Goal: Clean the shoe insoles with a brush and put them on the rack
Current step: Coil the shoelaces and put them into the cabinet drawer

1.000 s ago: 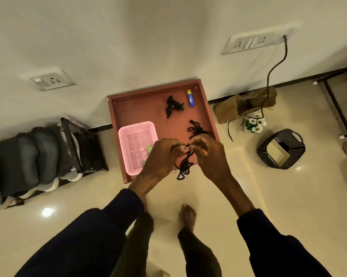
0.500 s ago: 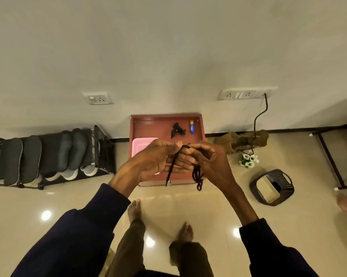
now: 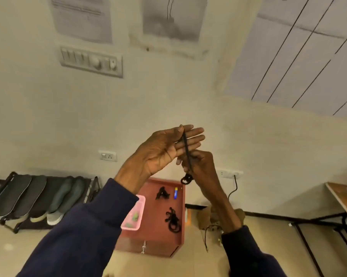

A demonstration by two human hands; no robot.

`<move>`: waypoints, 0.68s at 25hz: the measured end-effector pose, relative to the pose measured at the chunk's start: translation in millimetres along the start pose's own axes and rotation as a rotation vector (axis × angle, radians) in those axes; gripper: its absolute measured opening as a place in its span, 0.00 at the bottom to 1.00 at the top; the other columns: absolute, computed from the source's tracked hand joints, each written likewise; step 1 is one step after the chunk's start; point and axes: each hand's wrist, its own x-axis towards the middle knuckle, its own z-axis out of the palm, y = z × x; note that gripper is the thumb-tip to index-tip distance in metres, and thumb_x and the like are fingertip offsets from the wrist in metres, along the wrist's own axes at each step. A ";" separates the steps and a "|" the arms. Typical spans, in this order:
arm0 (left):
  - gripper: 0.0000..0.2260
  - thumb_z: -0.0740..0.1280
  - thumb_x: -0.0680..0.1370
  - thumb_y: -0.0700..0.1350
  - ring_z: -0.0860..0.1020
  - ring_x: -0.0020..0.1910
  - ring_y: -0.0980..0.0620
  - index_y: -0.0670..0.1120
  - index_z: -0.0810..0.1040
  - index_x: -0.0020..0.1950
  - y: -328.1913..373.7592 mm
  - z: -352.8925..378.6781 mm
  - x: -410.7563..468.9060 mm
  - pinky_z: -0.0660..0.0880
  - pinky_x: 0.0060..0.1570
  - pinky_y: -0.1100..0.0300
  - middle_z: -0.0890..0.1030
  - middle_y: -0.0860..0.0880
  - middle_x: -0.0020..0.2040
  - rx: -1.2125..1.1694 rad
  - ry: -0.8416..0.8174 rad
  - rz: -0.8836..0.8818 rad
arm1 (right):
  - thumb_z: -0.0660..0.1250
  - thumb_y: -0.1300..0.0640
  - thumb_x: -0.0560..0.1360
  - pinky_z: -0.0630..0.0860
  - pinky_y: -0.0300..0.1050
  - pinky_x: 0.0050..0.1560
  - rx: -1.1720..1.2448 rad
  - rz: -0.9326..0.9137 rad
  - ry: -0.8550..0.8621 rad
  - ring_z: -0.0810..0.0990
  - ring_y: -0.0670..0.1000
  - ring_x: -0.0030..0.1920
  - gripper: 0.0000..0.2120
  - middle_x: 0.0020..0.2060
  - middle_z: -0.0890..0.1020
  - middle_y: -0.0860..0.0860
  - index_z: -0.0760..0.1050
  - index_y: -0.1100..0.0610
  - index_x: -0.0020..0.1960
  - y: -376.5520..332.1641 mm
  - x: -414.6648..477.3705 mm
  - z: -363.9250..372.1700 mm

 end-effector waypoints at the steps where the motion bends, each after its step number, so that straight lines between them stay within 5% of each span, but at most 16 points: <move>1: 0.10 0.62 0.82 0.37 0.80 0.63 0.34 0.33 0.76 0.60 12.0 11.1 7.5 0.75 0.67 0.43 0.80 0.32 0.64 0.007 -0.004 0.052 | 0.67 0.58 0.82 0.70 0.46 0.35 0.041 -0.009 0.006 0.72 0.54 0.31 0.11 0.34 0.81 0.60 0.85 0.58 0.45 -9.8 0.5 0.6; 4: 0.10 0.61 0.84 0.37 0.81 0.63 0.36 0.33 0.77 0.61 52.7 42.1 31.1 0.73 0.70 0.43 0.81 0.35 0.62 0.132 0.024 0.175 | 0.66 0.57 0.83 0.68 0.42 0.34 0.069 -0.009 0.076 0.71 0.50 0.30 0.09 0.35 0.83 0.55 0.86 0.55 0.54 -36.8 6.9 0.9; 9: 0.09 0.64 0.83 0.38 0.85 0.54 0.47 0.35 0.83 0.55 89.3 63.4 41.9 0.78 0.65 0.50 0.87 0.41 0.52 0.778 0.207 0.374 | 0.67 0.59 0.81 0.69 0.35 0.34 -0.318 -0.159 0.154 0.76 0.43 0.28 0.09 0.30 0.81 0.47 0.86 0.54 0.47 -84.5 29.4 -14.5; 14: 0.11 0.63 0.83 0.37 0.85 0.49 0.42 0.32 0.83 0.55 102.5 48.1 11.5 0.79 0.57 0.50 0.85 0.36 0.49 1.001 0.152 0.135 | 0.68 0.51 0.81 0.77 0.49 0.40 -0.867 -0.386 0.134 0.80 0.46 0.39 0.07 0.39 0.83 0.43 0.84 0.46 0.47 -130.9 61.9 -24.7; 17: 0.15 0.58 0.84 0.39 0.86 0.47 0.37 0.33 0.82 0.55 114.7 41.2 -2.8 0.79 0.60 0.45 0.84 0.38 0.44 0.829 0.127 -0.015 | 0.67 0.56 0.80 0.78 0.50 0.41 -0.876 -0.474 0.132 0.80 0.46 0.41 0.08 0.41 0.83 0.43 0.83 0.47 0.46 -139.3 89.3 -19.0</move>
